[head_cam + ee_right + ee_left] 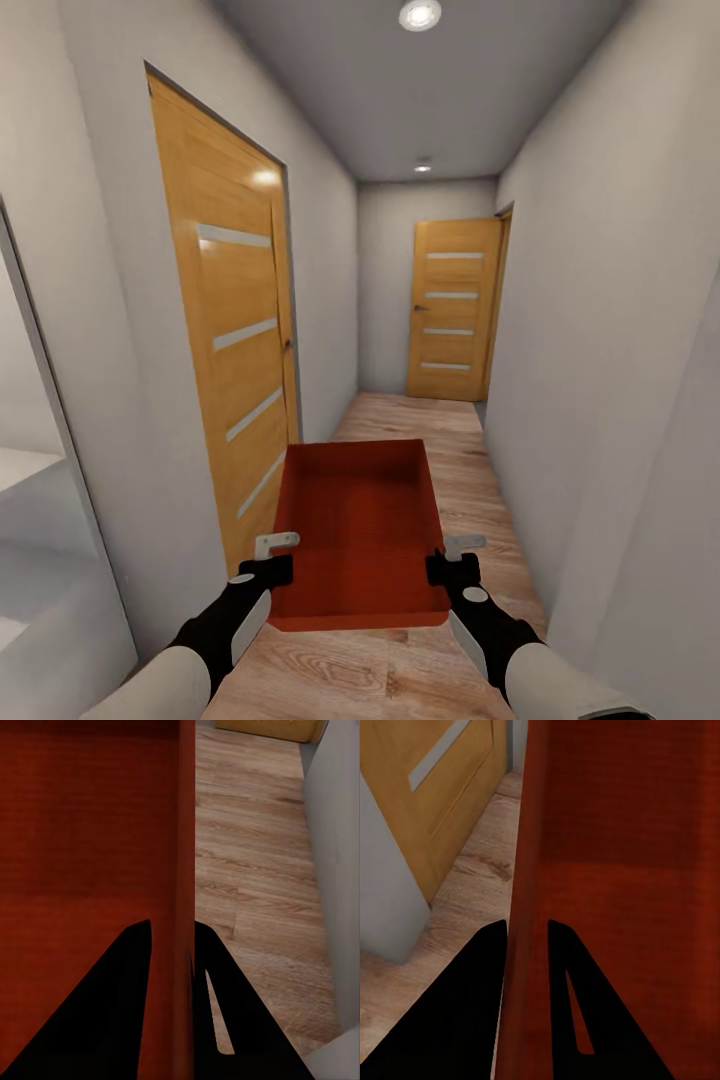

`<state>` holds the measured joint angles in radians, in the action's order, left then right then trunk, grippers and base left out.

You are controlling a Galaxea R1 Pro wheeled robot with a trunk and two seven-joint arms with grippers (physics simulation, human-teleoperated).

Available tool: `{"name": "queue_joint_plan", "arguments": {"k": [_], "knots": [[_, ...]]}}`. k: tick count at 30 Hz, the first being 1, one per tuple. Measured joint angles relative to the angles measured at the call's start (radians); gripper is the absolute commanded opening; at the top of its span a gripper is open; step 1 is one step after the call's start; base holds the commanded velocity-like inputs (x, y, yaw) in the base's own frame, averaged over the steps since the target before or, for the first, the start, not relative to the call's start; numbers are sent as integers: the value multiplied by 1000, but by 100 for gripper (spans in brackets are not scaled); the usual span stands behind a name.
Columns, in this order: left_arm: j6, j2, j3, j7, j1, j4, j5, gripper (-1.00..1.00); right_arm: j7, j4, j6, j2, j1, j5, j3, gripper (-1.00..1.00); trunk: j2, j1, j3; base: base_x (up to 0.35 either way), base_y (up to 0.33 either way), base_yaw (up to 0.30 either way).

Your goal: Move the two storage containers from the living room to the garage. In the garage, place one container on the floor and stack the other container on top of it (either order is fine).

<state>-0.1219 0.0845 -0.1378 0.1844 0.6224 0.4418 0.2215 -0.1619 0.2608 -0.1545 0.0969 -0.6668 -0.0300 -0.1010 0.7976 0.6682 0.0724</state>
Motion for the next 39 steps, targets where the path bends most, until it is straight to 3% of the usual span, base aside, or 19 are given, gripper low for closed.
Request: {"name": "queue_joint_plan", "arguments": {"k": [21,39], "knots": [[0,0,1,0,0,-1,0,-100,1,0,1,0,0,-1,1,-100,0,-1,0,289,0,0],[-3,0,-2,1,0,3,0,-100,1,0,0,0,0,2,0,-100,0,-1,0,322,0,-144]]}}
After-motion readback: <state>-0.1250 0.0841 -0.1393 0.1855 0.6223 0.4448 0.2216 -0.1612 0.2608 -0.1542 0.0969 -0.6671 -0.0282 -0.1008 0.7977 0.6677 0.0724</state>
